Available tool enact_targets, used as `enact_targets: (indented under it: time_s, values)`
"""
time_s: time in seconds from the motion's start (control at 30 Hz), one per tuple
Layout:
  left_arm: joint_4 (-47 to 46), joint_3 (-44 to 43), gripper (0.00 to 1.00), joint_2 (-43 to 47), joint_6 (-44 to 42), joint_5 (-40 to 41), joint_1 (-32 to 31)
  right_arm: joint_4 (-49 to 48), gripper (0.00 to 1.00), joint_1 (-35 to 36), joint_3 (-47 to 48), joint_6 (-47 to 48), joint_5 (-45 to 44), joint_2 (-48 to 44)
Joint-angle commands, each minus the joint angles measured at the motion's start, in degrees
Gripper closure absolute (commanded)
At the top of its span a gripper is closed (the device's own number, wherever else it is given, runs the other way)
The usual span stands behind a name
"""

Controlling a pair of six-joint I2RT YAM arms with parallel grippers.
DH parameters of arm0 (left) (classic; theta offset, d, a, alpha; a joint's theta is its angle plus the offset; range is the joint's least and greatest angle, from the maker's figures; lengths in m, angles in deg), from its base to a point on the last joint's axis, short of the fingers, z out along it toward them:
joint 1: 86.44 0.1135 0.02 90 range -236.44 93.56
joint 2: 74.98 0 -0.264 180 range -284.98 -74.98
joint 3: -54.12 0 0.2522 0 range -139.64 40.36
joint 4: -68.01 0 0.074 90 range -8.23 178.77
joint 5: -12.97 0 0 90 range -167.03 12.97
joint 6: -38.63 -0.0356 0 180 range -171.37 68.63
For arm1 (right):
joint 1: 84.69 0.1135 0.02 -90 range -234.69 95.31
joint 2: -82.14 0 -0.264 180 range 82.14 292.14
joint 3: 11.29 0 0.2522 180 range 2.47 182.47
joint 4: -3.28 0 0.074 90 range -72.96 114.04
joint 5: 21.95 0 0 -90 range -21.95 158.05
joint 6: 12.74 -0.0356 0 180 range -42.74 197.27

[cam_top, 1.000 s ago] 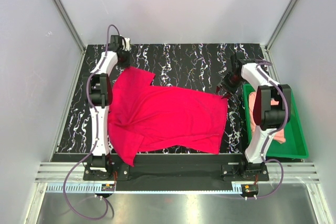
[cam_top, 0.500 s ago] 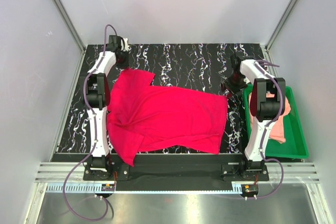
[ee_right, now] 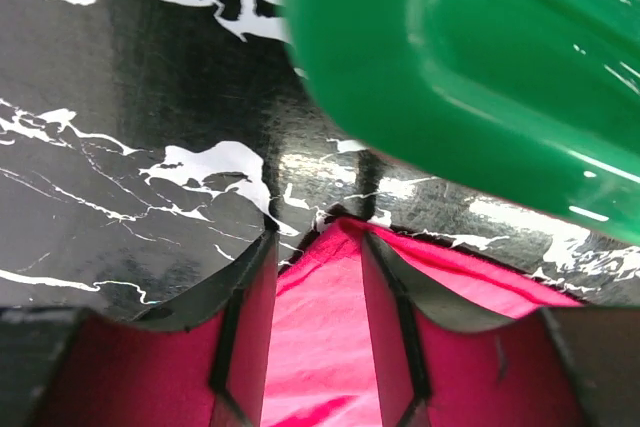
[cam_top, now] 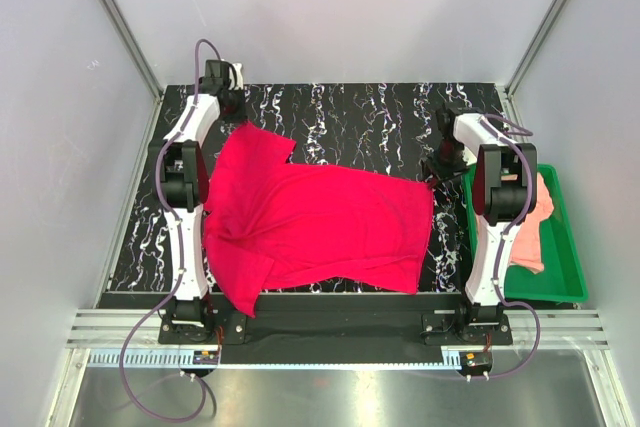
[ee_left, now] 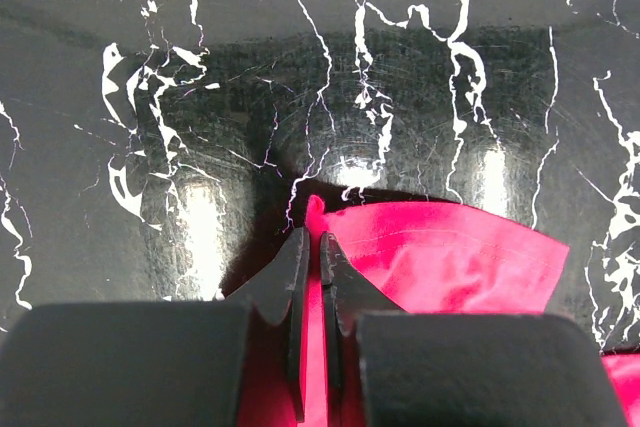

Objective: Fold and stack the t-shirts
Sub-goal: Flatten the tshirt out

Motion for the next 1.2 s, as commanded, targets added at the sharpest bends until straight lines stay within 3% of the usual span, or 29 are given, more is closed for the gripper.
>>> enact_targets:
  time_s: [0.0, 0.2, 0.23, 0.27, 0.33, 0.5, 0.77, 0.9, 1.07, 1.17]
  values:
    - [-1.7, -2.3, 1.00, 4.7, 0.6, -1.9, -0.2, 3.0, 0.56, 0.2, 0.9, -4.6, -2.1, 1.4]
    - [-1.8, -2.8, 1.00, 5.8, 1.2, -2.6, -0.1, 2.8, 0.73, 0.2, 0.2, -6.8, -0.8, 3.0]
    - [-1.9, -3.1, 1.00, 6.2, 1.5, -2.7, -0.1, 2.5, 0.78, 0.4, 0.1, -6.9, -0.6, 3.1]
    - [-1.9, -3.5, 1.00, 6.3, 1.8, -2.9, -0.1, 2.1, 0.92, 0.3, 0.2, -6.8, -0.8, 3.1]
    - [-2.2, -5.1, 1.00, 6.9, 2.6, -3.8, 0.0, 2.1, 1.00, 0.3, 1.9, -4.6, -1.8, 2.9]
    - [-6.5, -8.6, 1.00, 9.3, 6.1, -6.2, 0.5, 1.1, 1.00, 0.4, 8.8, 2.7, -5.1, 1.8]
    - [-28.2, -11.0, 1.00, 17.0, 16.3, -11.0, 1.8, -13.3, 1.00, 0.3, 24.7, 14.8, -6.8, -2.5]
    - [-31.1, -21.4, 1.00, 19.1, 19.4, -14.2, 4.7, -23.1, 1.00, 0.3, 27.4, 23.2, -5.3, -9.2]
    - [-37.6, -19.8, 1.00, 27.2, 21.6, -14.2, 7.2, -32.5, 1.00, 0.4, 24.6, 29.5, -8.4, -18.3]
    - [-37.7, -23.9, 1.00, 29.0, 25.3, -15.2, 10.6, -30.7, 1.00, 0.3, 26.6, 32.0, -8.9, -21.9]
